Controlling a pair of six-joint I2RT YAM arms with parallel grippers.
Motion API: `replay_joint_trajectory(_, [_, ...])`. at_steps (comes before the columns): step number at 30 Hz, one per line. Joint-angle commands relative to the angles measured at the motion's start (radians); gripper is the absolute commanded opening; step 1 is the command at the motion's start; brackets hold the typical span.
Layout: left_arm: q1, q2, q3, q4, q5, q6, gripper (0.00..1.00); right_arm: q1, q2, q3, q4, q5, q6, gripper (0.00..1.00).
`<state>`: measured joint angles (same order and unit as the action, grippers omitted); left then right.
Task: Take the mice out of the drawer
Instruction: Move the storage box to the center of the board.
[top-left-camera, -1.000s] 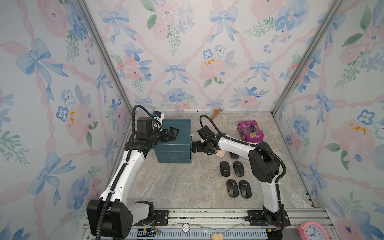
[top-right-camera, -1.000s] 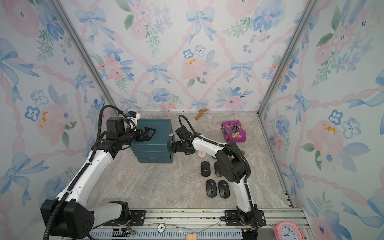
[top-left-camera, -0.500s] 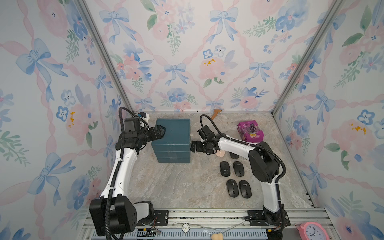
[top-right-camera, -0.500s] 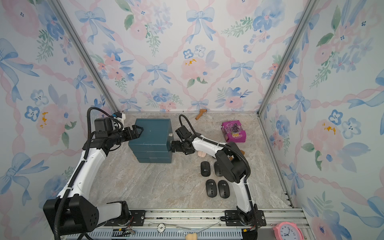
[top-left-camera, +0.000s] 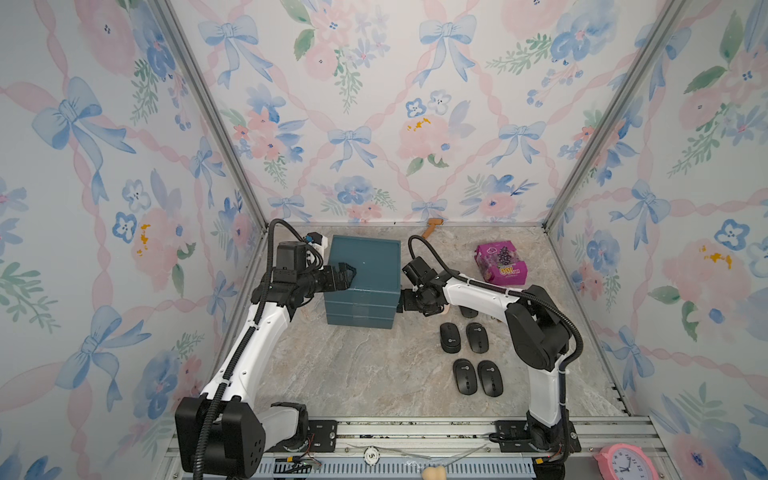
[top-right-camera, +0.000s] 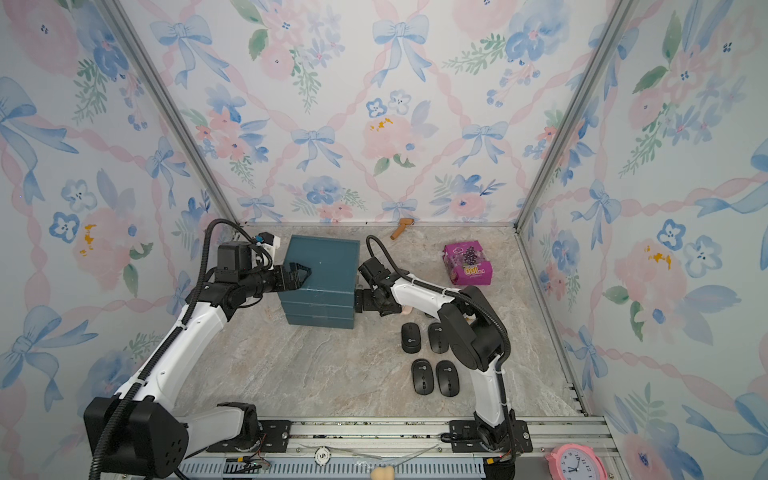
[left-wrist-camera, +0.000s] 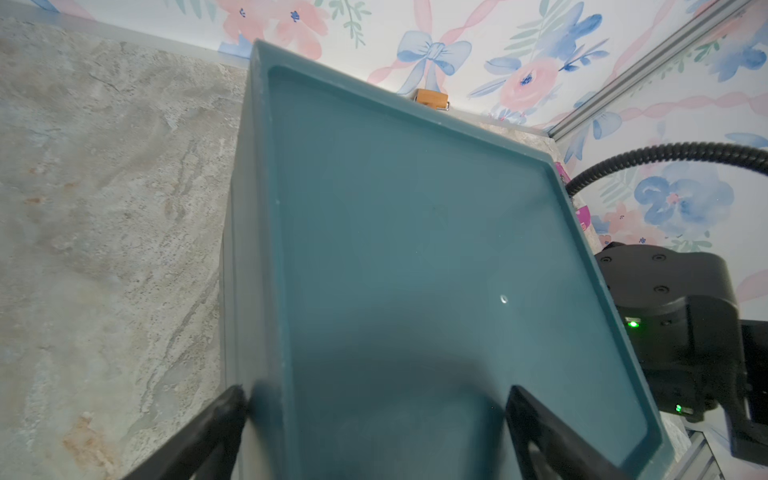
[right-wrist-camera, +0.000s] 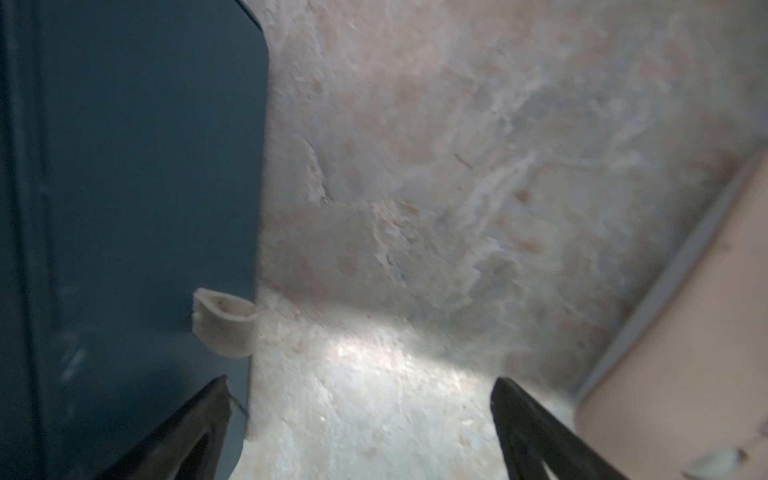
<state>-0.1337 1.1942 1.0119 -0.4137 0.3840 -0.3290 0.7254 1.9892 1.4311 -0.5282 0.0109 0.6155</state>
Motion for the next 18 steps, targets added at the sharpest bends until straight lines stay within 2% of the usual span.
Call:
replay_joint_trajectory(1, [-0.127, -0.045, -0.061, -0.048, 0.175, -0.099, 0.98, 0.035, -0.089, -0.039, 0.029, -0.030, -0.056, 0.98])
replay_joint_trajectory(8, [-0.224, -0.109, -0.136, -0.048, 0.136, -0.222, 0.98, 0.025, -0.207, -0.140, -0.030, 0.006, -0.070, 0.98])
replay_joint_trajectory(13, [-0.237, -0.140, -0.162, -0.049, 0.097, -0.262, 0.98, 0.027, -0.271, -0.200, -0.032, 0.022, -0.052, 0.98])
replay_joint_trajectory(18, [-0.236, -0.119, -0.113, -0.097, -0.064, -0.239, 0.98, 0.026, -0.285, -0.200, -0.051, 0.066, -0.056, 0.98])
